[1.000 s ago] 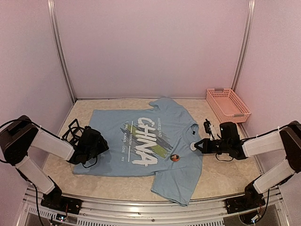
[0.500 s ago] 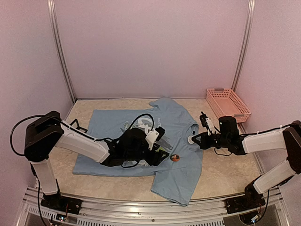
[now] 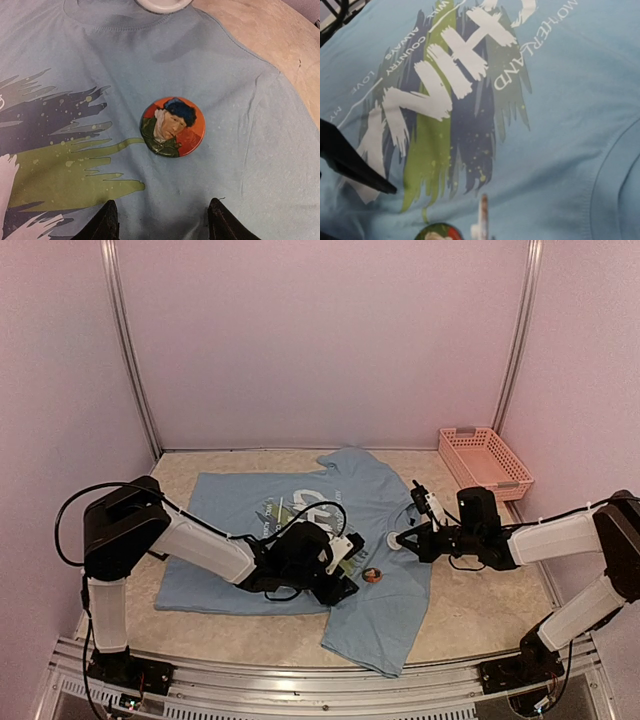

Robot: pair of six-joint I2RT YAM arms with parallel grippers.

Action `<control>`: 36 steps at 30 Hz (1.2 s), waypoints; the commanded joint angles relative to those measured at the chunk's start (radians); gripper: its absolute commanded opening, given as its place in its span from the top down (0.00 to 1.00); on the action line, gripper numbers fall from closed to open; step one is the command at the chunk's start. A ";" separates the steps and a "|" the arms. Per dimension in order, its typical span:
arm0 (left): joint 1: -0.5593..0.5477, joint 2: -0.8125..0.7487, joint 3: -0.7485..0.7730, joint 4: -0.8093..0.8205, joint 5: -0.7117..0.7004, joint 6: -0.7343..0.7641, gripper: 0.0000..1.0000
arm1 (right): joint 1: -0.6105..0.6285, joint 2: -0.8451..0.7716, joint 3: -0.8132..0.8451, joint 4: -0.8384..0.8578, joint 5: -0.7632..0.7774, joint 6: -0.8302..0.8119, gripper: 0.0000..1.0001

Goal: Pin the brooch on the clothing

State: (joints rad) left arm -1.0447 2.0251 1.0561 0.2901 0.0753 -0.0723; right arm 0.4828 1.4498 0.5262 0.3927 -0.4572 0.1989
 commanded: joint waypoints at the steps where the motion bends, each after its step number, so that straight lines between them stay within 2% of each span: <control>1: -0.009 0.005 0.006 -0.057 0.006 0.053 0.41 | 0.014 0.003 0.014 0.040 -0.036 -0.024 1.00; 4: -0.034 -0.037 -0.029 -0.036 -0.008 0.119 0.38 | 0.019 0.001 0.017 0.029 -0.033 -0.037 1.00; 8: -0.059 -0.108 -0.075 0.014 -0.037 0.211 0.38 | 0.022 0.006 0.021 0.028 -0.037 -0.040 1.00; 16: -0.060 -0.058 -0.010 -0.054 -0.072 0.243 0.52 | 0.030 0.005 0.034 0.032 -0.047 -0.037 1.00; 24: -0.058 0.013 0.039 -0.098 -0.045 0.246 0.57 | 0.033 0.015 0.034 0.031 -0.054 -0.032 1.00; 27: -0.052 0.022 0.039 -0.111 -0.032 0.238 0.65 | 0.032 0.016 0.026 0.039 -0.054 -0.026 1.00; 30: -0.048 0.026 0.030 -0.117 -0.008 0.226 0.66 | 0.033 0.025 0.021 0.046 -0.060 -0.023 1.00; 31: -0.047 0.024 0.025 -0.114 0.001 0.226 0.69 | 0.033 0.028 0.023 0.046 -0.063 -0.021 1.00; 35: -0.043 0.024 0.007 -0.090 0.041 0.226 0.97 | 0.033 0.044 0.028 0.056 -0.082 -0.009 1.00; 36: -0.041 0.027 0.005 -0.086 0.049 0.222 1.00 | 0.033 0.049 0.029 0.060 -0.086 -0.006 1.00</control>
State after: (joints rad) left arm -1.0950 2.0285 1.0790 0.2020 0.0715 0.1516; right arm 0.5041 1.4742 0.5434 0.4179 -0.5137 0.1780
